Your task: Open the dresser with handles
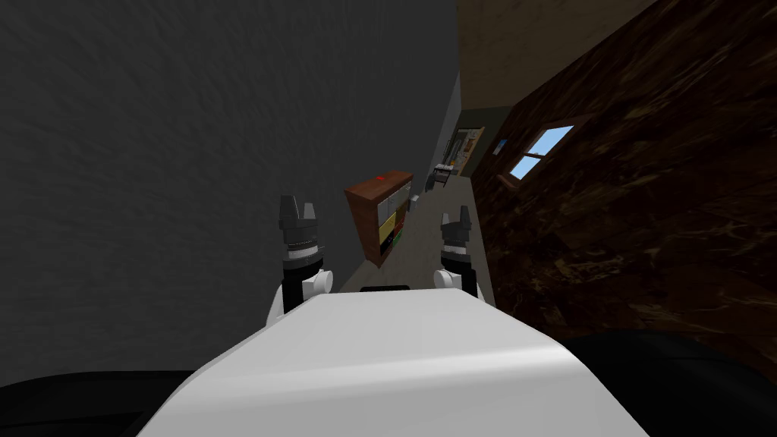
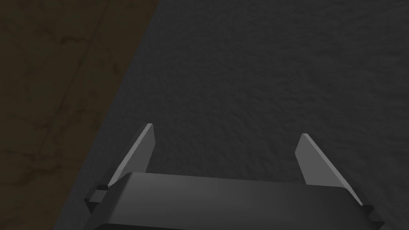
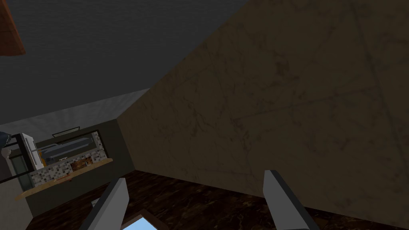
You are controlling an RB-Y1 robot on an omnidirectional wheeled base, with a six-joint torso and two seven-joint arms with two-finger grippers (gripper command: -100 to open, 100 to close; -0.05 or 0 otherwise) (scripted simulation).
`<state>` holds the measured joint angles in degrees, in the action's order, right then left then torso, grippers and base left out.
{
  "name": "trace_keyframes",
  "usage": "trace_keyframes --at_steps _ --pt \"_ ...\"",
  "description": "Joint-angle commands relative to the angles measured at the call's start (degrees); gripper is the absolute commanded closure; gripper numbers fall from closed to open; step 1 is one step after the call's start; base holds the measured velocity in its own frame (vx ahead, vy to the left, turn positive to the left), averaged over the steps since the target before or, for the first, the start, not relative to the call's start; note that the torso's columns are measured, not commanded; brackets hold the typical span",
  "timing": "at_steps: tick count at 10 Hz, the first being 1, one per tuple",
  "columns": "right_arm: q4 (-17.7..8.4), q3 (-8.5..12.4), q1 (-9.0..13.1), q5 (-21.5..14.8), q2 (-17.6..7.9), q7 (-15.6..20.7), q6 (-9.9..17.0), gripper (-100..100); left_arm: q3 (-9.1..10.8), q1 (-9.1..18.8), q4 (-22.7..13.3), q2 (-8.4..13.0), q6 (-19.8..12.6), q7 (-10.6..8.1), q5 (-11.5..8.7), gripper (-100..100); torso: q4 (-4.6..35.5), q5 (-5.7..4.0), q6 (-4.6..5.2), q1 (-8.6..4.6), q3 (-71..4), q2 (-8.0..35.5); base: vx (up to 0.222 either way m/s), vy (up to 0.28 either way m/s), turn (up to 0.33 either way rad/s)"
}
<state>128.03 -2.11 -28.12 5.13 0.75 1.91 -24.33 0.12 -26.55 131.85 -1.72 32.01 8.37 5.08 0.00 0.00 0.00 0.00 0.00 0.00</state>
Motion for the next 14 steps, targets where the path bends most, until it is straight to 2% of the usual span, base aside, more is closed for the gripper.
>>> trace_keyframes --at_steps 1,9,10,11,14 --pt "0.00 0.00 0.00 0.00 0.00 0.00 0.00 0 0.00 0.00 0.00 0.00 0.00 0.00 0.00 0 2.35 0.00 0.00 0.00 -4.67 2.32 0.000 0.000 0.000" --pt "0.02 0.00 0.00 0.00 0.00 0.00 -0.01 0 0.00 0.00 0.02 0.00 0.01 0.00 0.00 0 35.37 0.00 0.00 0.00 -70.73 35.39 0.000 0.000 0.000" --pt "-0.52 -0.08 0.59 -0.55 -1.94 0.67 -0.10 -100 0.00 0.00 0.02 0.00 0.01 0.00 0.00 0 39.60 0.00 0.00 0.00 -79.19 39.62 0.007 0.001 -0.003" --pt "-1.04 -0.16 1.18 -1.10 -3.30 1.35 -0.20 -100 0.00 0.00 0.00 0.00 0.00 0.00 0.00 0 41.49 0.00 0.00 0.00 -83.14 41.54 0.006 0.003 -0.006" --pt "-3.39 -0.54 3.95 -3.70 -6.87 4.56 -0.67 -100 0.00 -0.01 -0.01 0.00 0.00 0.00 0.00 0 42.26 0.00 0.00 0.01 -84.58 42.24 0.009 0.004 -0.008"
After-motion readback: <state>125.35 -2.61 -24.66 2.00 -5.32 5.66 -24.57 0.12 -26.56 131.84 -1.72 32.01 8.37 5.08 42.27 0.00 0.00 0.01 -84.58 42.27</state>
